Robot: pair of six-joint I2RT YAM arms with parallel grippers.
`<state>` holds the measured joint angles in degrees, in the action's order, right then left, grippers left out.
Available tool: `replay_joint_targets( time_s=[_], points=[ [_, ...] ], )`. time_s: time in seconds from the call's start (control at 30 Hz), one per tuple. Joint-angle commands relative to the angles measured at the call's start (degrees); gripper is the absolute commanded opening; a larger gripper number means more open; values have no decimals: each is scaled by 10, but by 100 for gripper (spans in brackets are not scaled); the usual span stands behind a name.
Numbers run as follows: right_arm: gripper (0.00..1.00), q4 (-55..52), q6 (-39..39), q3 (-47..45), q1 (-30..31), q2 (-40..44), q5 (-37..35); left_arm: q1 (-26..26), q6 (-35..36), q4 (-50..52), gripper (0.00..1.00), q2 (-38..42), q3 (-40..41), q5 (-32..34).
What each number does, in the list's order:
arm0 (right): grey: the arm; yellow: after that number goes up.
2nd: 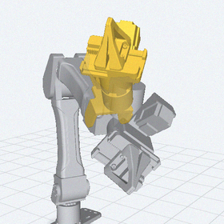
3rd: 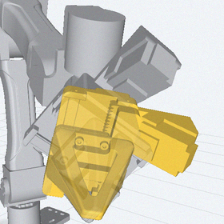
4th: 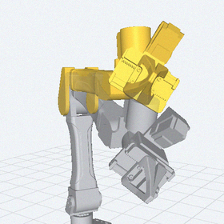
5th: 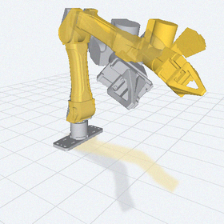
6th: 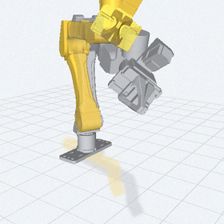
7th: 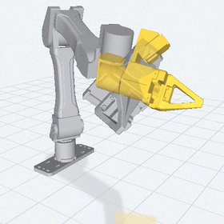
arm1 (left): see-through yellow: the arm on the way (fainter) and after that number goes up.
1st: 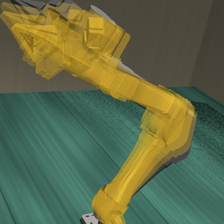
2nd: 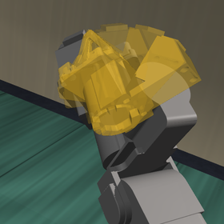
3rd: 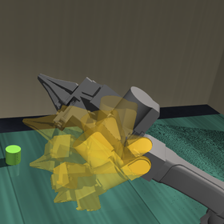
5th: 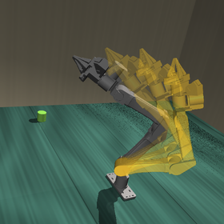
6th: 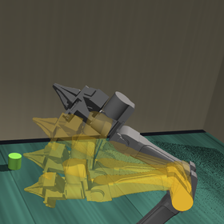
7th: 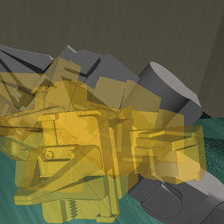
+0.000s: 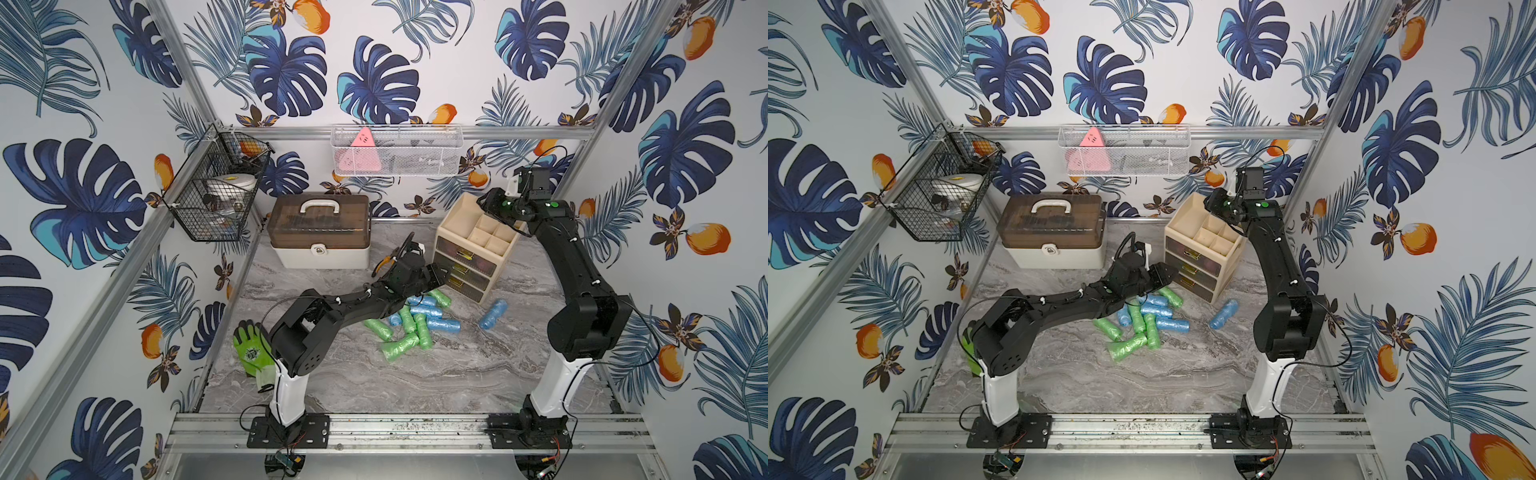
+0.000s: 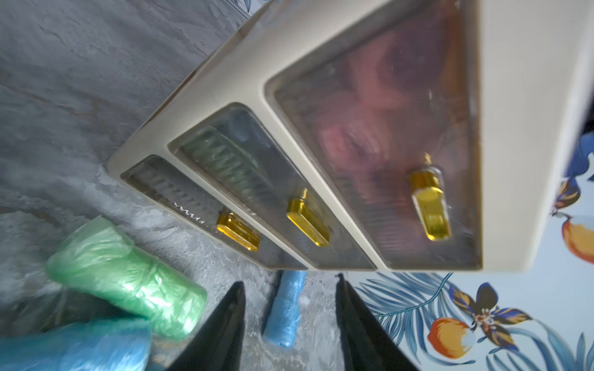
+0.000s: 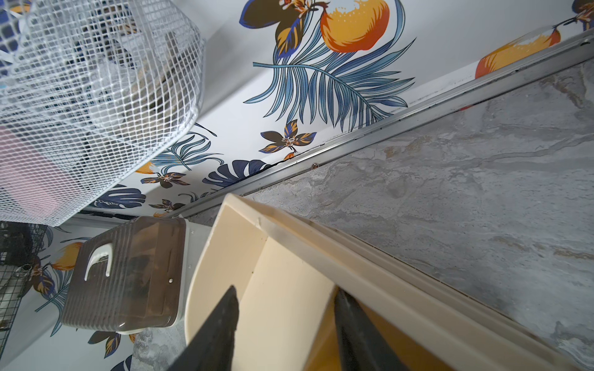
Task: Sort the rolls of trash bags by color and place them into the drawer
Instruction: Close the drawer of the storage box, then open the drawer in the storage box.
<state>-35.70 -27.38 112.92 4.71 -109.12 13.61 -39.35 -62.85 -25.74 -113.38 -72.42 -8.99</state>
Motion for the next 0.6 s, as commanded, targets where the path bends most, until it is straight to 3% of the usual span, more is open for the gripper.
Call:
replay_joint_targets(
  time_s=[0.0, 0.33, 0.57],
  points=[
    [51, -128, -12, -7, 4, -9, 53, 5, -99, -88, 49, -23, 0, -19],
    [52, -120, -18, -17, 3, -1, 67, 5, -144, -122, 48, -57, -22, 4],
    [52, -118, -19, -21, -2, 0, 71, 5, -161, -122, 40, -90, -63, -16]
  ],
)
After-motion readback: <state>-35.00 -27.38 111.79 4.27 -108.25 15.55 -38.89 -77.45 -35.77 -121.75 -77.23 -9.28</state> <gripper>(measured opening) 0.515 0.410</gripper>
